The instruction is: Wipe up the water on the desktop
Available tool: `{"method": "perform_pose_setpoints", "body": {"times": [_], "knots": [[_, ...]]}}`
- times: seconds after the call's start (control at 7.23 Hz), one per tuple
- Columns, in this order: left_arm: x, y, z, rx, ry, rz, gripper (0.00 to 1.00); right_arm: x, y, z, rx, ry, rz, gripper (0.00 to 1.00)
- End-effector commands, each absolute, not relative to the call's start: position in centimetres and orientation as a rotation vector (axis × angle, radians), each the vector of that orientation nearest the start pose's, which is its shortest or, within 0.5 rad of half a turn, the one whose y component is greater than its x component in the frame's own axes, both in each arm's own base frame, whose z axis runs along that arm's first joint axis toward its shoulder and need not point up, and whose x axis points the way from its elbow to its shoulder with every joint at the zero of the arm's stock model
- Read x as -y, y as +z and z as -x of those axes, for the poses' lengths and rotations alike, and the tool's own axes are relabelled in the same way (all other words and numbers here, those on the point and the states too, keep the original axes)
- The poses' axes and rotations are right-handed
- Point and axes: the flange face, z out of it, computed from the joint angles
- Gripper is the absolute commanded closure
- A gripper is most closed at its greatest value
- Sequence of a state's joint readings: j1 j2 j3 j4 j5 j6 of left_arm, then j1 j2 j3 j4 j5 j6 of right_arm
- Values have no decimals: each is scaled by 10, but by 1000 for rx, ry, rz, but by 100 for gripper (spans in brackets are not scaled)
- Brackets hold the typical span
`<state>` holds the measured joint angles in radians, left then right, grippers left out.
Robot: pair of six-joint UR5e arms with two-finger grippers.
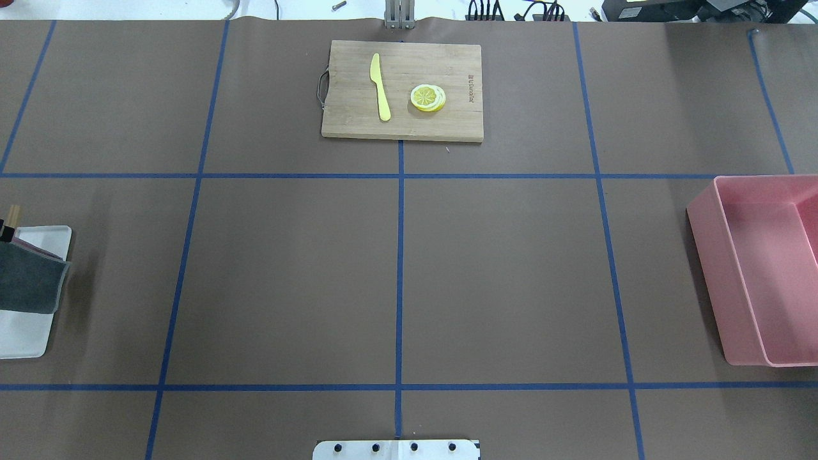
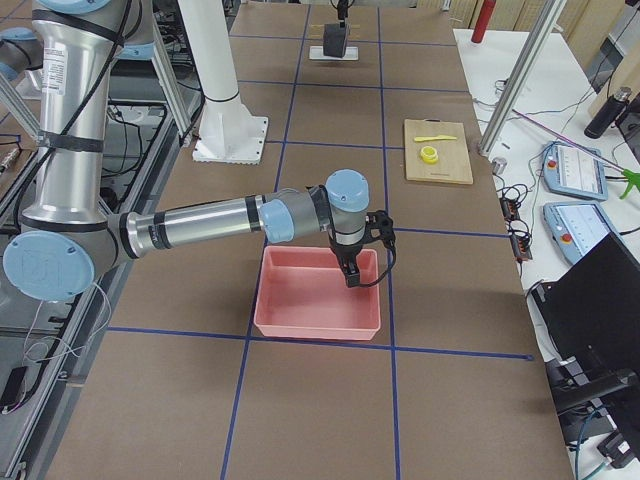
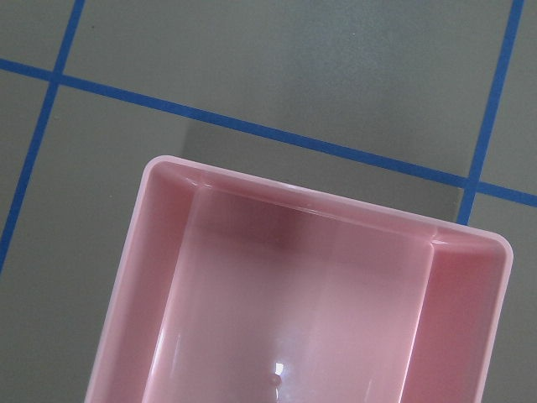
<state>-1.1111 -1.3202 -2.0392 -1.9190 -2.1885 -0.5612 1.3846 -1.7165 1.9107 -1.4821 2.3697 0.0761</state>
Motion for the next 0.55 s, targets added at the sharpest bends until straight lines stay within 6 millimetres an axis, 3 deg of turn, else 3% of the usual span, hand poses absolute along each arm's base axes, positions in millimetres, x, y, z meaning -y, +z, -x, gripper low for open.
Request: {"method": "perform_pose_setpoints", "body": {"times": [0.0,0.42], "knots": [[381,521,-74,-772,108,-221,2,440,549,18,822,-212,-156,0],[379,519,-74,-816,103,-201,2,429,550,17,833,-211,-153,0]]}}
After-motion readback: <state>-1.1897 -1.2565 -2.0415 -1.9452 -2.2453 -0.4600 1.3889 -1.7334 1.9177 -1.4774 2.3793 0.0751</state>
